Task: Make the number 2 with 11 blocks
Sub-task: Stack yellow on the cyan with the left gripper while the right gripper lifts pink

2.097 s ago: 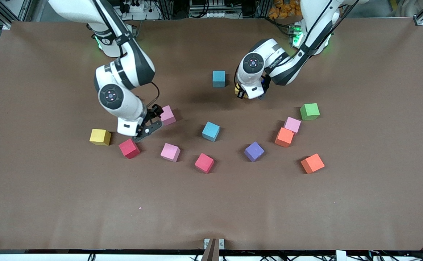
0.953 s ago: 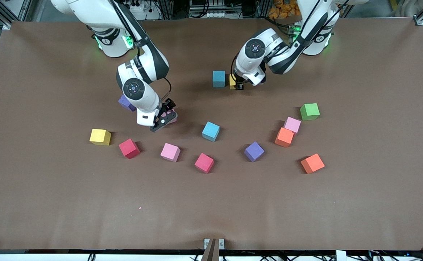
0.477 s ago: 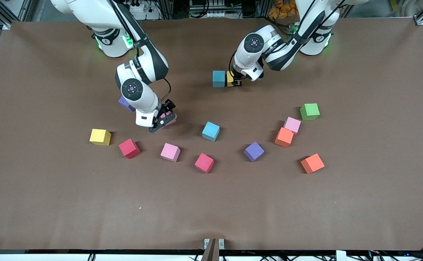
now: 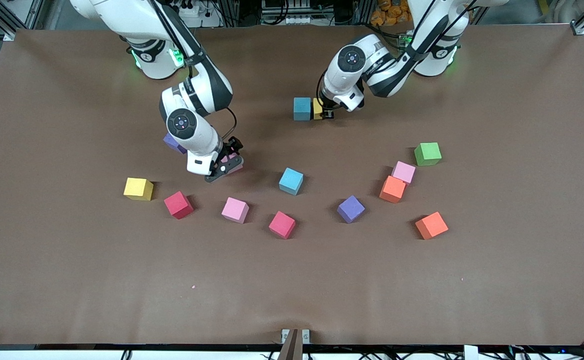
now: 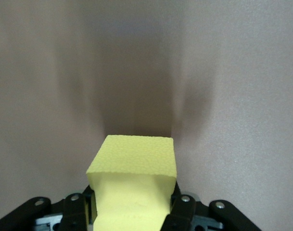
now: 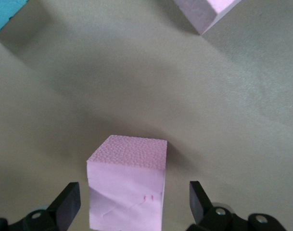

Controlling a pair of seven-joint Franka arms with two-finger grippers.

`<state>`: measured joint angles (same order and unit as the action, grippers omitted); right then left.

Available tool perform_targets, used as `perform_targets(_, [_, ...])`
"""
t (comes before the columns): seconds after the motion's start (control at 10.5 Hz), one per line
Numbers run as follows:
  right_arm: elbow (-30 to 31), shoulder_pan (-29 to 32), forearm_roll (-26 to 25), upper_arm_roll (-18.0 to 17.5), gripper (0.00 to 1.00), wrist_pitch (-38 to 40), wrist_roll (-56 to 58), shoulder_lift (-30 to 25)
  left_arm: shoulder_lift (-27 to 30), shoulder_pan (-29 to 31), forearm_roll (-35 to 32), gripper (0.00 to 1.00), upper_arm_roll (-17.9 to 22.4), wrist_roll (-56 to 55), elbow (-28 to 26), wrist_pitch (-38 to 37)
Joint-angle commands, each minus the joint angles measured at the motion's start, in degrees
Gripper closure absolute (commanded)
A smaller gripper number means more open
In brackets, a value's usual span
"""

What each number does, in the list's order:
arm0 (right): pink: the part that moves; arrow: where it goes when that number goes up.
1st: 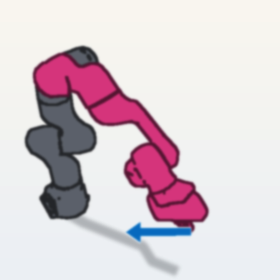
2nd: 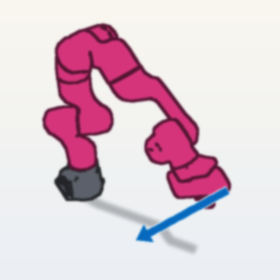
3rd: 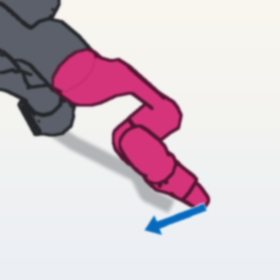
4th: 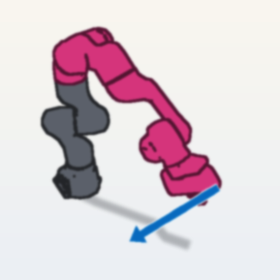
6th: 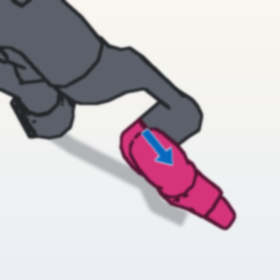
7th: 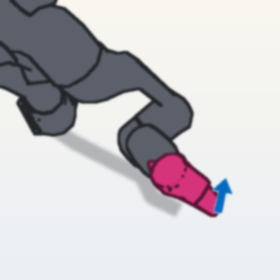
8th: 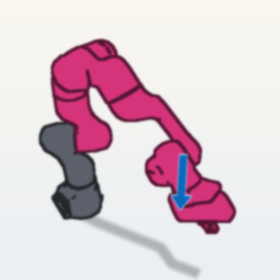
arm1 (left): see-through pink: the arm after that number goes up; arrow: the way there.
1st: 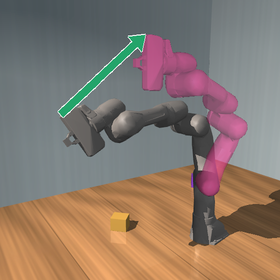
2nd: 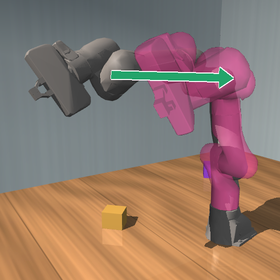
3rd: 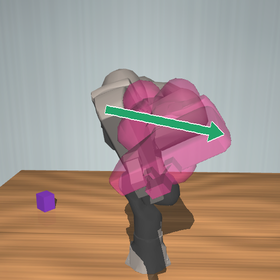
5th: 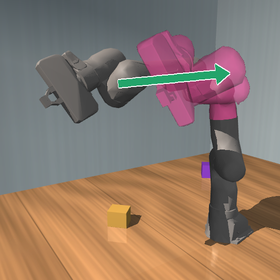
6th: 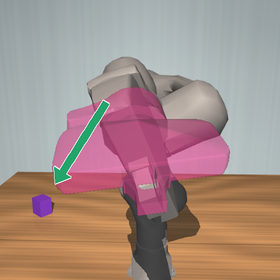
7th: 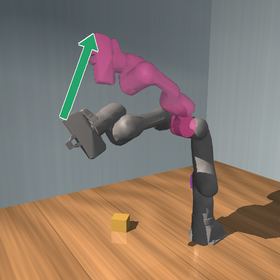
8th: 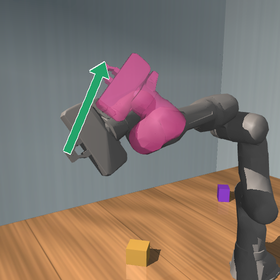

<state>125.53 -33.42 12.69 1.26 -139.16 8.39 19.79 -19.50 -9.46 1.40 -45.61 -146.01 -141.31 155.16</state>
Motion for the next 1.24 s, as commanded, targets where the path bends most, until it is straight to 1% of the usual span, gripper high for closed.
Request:
perform_targets(0.0, [1.20, -2.34, 1.28, 0.15, 0.00, -1.63, -3.11, -0.45, 1.40, -0.47, 1.07, 1.00, -0.44, -0.59, -0.81, 0.94])
perform_targets(0.29, [3.40, -2.43, 1.19, 0.15, 0.00, -6.11, -3.12, 0.33, 0.08, -0.82, 0.89, 1.00, -0.44, -0.41, -0.11, 2.17])
perform_targets(0.67, [3.40, -2.26, 0.84, 0.32, 0.00, -6.12, -3.12, 1.22, -0.80, -1.08, 0.71, 1.00, -0.35, -0.24, 0.07, 2.95])
perform_targets(0.86, [3.40, -2.00, 0.84, 0.32, 0.00, -6.12, -3.38, 1.48, -1.24, -2.31, 0.45, 1.00, -0.09, -0.24, 0.15, 3.22])
perform_targets(0.95, [3.32, -2.00, 0.84, 0.32, 0.00, -6.12, -4.34, 1.57, -1.24, -2.32, 0.45, 0.96, -0.09, -0.24, 0.15, 3.22])
perform_targets(1.05, [3.23, -2.00, 0.84, 0.32, 0.06, -6.12, -4.87, 1.66, -1.24, -2.32, 0.45, 0.89, -0.09, -0.24, 0.07, 3.22])
perform_targets(1.14, [3.14, -1.82, 0.84, 0.23, 0.36, -5.95, -5.23, 1.66, -1.24, -2.32, 0.36, 0.79, -0.09, -0.15, 0.07, 3.22])
